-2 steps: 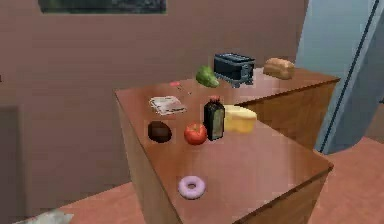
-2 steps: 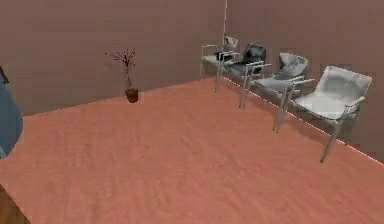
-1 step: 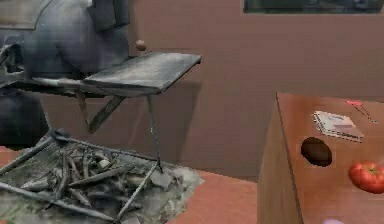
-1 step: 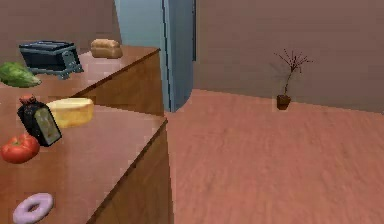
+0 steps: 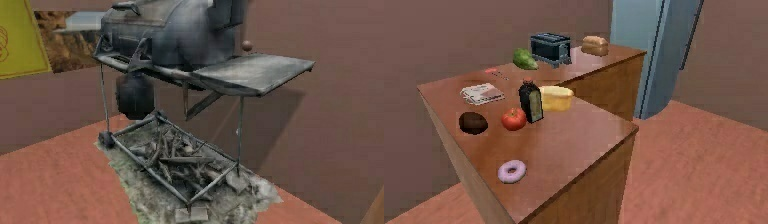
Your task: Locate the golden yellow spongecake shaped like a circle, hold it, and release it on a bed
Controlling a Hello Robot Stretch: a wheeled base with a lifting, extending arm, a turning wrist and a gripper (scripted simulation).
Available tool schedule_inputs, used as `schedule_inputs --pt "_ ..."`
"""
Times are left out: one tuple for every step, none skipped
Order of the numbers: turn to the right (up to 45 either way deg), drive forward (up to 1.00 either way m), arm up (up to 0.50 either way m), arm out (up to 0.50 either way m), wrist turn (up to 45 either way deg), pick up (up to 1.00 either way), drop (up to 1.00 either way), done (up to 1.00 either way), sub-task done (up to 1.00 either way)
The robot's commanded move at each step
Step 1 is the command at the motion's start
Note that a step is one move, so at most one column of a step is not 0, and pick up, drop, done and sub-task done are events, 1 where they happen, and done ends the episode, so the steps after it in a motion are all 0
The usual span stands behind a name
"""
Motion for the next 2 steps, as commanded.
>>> schedule_inputs --pt "0.0 0.00 0.50 0.00 0.0 0.00 0.00 0.00 0.00" --pt "0.0 0.00 0.38 0.00 0.0 0.00 0.00 0.00 0.00"
